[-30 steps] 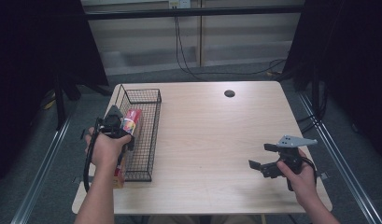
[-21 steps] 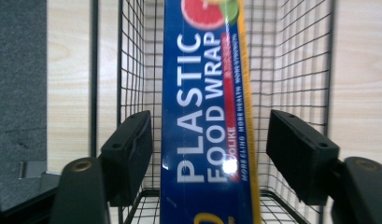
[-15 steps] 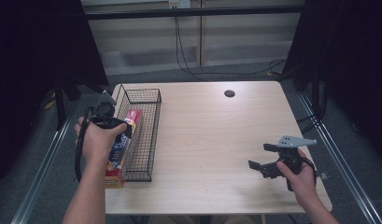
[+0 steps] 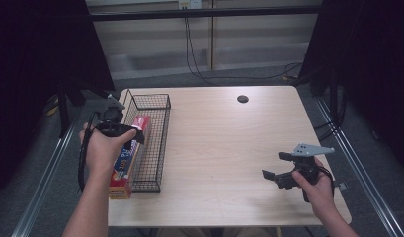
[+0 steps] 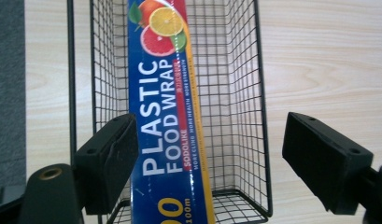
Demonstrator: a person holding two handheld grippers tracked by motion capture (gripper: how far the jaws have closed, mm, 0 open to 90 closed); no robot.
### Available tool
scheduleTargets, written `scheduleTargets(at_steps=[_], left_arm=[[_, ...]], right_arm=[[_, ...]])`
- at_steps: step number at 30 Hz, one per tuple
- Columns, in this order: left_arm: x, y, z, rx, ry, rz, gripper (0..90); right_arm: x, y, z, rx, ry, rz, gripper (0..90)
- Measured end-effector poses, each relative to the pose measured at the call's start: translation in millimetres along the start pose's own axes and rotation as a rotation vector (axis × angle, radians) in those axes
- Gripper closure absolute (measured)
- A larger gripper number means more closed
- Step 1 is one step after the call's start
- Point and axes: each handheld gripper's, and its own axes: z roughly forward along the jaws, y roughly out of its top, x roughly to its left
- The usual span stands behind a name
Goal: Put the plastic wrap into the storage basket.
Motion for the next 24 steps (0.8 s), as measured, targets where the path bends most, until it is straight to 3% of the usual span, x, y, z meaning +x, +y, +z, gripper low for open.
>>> scheduleTargets(at_steps=[11,24], left_arm=[[-8.8,-9.2,-7.0,-0.028,-0.047,0.057,16.5],[-15.5,-12.0,-7.6,-0.038,-0.077,0.081,15.1]], right_arm=[[0.5,-0.6,-0.4,-0.001,-0.001,-0.004,1.6],[-0.4,-0.2,-0.7,0.004,-0.004,0.009,1.6]])
